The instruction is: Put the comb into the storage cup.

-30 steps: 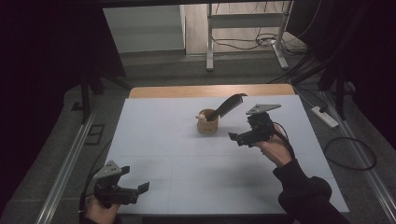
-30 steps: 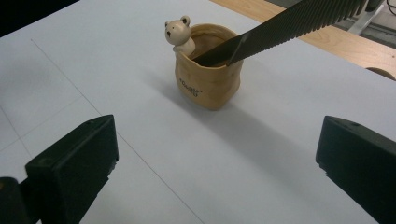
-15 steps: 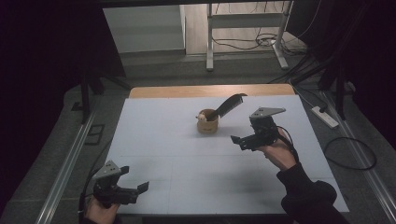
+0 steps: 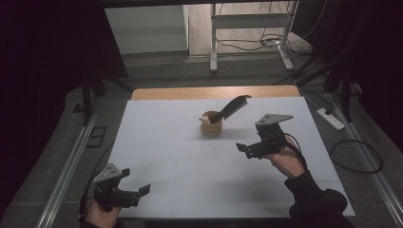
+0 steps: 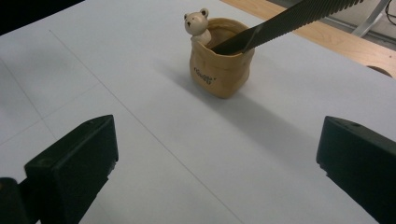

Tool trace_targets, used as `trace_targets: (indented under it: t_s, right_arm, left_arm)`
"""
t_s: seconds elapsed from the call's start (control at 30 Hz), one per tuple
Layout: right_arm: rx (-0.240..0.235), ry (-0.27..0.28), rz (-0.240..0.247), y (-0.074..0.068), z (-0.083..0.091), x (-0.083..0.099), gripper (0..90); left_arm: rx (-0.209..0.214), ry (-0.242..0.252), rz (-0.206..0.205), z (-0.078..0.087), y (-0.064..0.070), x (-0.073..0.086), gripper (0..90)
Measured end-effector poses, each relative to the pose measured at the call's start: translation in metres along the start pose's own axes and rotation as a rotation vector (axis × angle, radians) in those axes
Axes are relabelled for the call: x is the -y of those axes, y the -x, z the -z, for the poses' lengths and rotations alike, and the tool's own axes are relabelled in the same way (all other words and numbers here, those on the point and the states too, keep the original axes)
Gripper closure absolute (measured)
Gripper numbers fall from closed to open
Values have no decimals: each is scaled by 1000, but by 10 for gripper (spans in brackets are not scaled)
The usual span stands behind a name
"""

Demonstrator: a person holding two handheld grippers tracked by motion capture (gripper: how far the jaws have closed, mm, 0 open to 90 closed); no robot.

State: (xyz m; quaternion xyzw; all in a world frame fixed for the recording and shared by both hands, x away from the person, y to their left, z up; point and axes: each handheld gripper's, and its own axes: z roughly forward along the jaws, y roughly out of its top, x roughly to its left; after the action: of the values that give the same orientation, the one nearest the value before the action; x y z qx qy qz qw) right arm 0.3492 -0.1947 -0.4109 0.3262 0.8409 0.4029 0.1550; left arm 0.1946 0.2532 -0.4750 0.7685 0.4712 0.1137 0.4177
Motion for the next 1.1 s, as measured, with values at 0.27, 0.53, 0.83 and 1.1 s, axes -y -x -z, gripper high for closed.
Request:
trace_targets:
  t_s: [0.27,0.53,0.83,1.1]
  right_arm:
    - [8,-1,7,1,7,6,0]
    - [14,-10,2,1,14,12,0]
    - [24,-24,0,1,20,21,0]
    - [37,-41,-14,4,25,32,0]
  left_arm:
    - [-1,1,-3,0,0,0,0]
    - [-7,5,-2,1,0,1,0]
    - [-4,4,1,1,0,1,0]
    - [-2,5,1,1,0,1,0]
